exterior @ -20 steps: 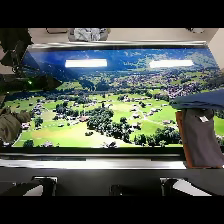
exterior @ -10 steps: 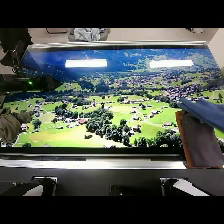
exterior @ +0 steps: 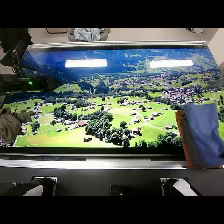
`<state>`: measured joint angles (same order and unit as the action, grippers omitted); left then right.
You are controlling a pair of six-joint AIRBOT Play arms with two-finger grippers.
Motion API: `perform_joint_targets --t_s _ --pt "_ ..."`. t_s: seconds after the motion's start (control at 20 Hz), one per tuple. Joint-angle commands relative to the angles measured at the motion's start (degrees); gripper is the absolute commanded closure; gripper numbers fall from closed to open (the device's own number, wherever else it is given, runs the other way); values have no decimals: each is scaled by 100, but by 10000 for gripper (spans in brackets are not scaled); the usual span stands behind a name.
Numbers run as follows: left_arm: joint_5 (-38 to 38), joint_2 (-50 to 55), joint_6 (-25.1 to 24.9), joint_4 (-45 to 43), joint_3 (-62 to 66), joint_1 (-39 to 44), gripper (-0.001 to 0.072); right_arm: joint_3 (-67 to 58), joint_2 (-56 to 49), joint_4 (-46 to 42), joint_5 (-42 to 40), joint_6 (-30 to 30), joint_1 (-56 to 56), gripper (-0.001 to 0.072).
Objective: Fold the shirts.
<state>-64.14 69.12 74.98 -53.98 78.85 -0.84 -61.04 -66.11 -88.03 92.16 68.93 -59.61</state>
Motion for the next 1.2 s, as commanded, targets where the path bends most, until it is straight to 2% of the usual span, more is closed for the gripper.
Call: perform_joint_targets --t_s 0.0,0.15,0.3,0.35,0.4,0.5,0.55,0.6,0.65,0.7,0.75,0.8,0.85,1.0,1.15 --pt "0 -4 0 20 2 -2 678 468 94 61 -754 -50 4 -4" --pt "-2 -15 0 310 133 -13 678 -496 94 72 -922 -824 7 4" --pt "94 2 -2 140 796 -9 679 -2258 94 188 -1871 -1460 229 5" --pt "190 24 15 -498 1108 74 681 -2804 94 225 -2273 -1665 542 7" --pt "232 50 332 -1606 1375 232 681 -3185 94 243 -2586 -1810 960 10" --pt "195 131 1628 -4301 1558 669 680 -3486 92 249 -2787 -1823 2127 10" --pt "46 195 2015 -5040 1504 802 678 -3456 59 225 -2557 -1622 2828 10" --pt "-177 269 2116 -5115 1414 831 663 -3388 -42 138 -2181 -1287 3475 10" --pt "-525 363 2114 -4983 1244 831 499 -3239 -221 72 -1759 -885 4111 17" --pt "-960 450 2118 -4859 1012 831 216 -3053 -437 103 -1331 -640 4616 19" --pt "-1480 538 2223 -4754 678 831 18 -2830 -708 212 -872 -564 5090 28" --pt "-1836 568 2256 -4706 236 831 23 -2660 -973 238 -511 -549 5453 31" --pt "-1873 501 2262 -4649 -219 831 25 -2551 -1237 234 -278 -476 5764 33" --pt "-1204 -72 2435 -4428 -1298 844 36 -2514 -1567 192 -295 -459 6260 31" --pt "-1132 -162 2398 -4415 -1440 841 38 -2514 -1561 186 -372 -481 6380 30"
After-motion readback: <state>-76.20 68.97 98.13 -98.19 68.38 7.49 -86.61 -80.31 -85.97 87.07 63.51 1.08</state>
